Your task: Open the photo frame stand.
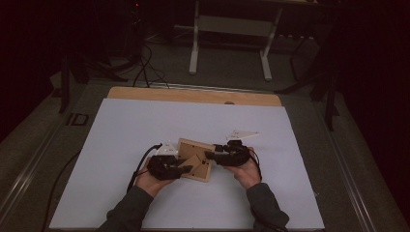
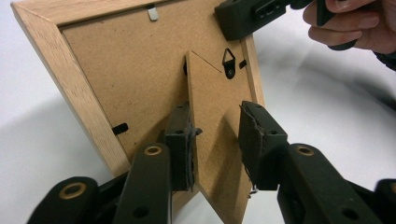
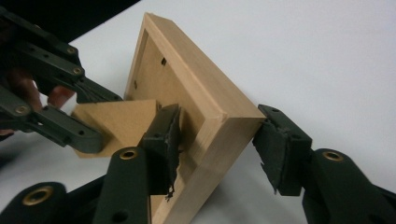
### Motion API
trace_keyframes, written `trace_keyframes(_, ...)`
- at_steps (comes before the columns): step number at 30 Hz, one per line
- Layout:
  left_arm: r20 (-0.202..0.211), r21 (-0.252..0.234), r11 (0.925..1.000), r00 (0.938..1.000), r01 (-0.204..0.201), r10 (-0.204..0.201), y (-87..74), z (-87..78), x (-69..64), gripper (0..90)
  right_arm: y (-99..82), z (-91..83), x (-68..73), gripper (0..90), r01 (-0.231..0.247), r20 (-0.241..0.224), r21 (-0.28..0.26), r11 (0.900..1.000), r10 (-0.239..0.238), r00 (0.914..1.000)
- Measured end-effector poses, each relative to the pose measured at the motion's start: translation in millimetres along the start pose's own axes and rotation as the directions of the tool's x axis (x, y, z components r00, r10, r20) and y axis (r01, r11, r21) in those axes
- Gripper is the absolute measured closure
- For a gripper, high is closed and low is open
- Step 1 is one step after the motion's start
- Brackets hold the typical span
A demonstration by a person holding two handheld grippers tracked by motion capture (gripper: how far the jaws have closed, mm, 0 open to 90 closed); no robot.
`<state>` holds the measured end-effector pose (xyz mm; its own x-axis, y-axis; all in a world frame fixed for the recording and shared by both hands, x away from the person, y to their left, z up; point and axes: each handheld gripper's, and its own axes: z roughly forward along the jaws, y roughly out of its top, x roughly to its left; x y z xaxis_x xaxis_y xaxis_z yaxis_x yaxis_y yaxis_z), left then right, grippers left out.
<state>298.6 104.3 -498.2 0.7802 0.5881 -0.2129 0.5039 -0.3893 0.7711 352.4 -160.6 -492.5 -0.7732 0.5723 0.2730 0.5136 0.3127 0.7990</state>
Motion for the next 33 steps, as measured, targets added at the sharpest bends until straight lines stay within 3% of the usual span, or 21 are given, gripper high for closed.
trace_keyframes(10, -0.048, -0.003, 1.0, 0.9988, -0.007, 0.007, 3.9, 5.1, 0.5, 71.7, 6.2, -8.0, 2.1, 57.5, 0.014, 0.021, -0.044, 0.9989, -0.013, 0.9997)
trace_keyframes(24, -0.114, -0.023, 0.9995, 0.9933, -0.022, 0.019, 10.9, 14.6, 7.6, 72.0, 18.2, -5.8, 3.6, 57.5, 0.065, 0.112, -0.03, 0.9974, -0.062, 0.9918)
trace_keyframes(33, -0.163, -0.025, 0.9992, 0.9862, -0.032, 0.027, 15.0, 24.2, 14.2, 72.2, 23.5, -3.4, 5.4, 57.4, 0.094, 0.156, -0.026, 0.9952, -0.089, 0.9838)
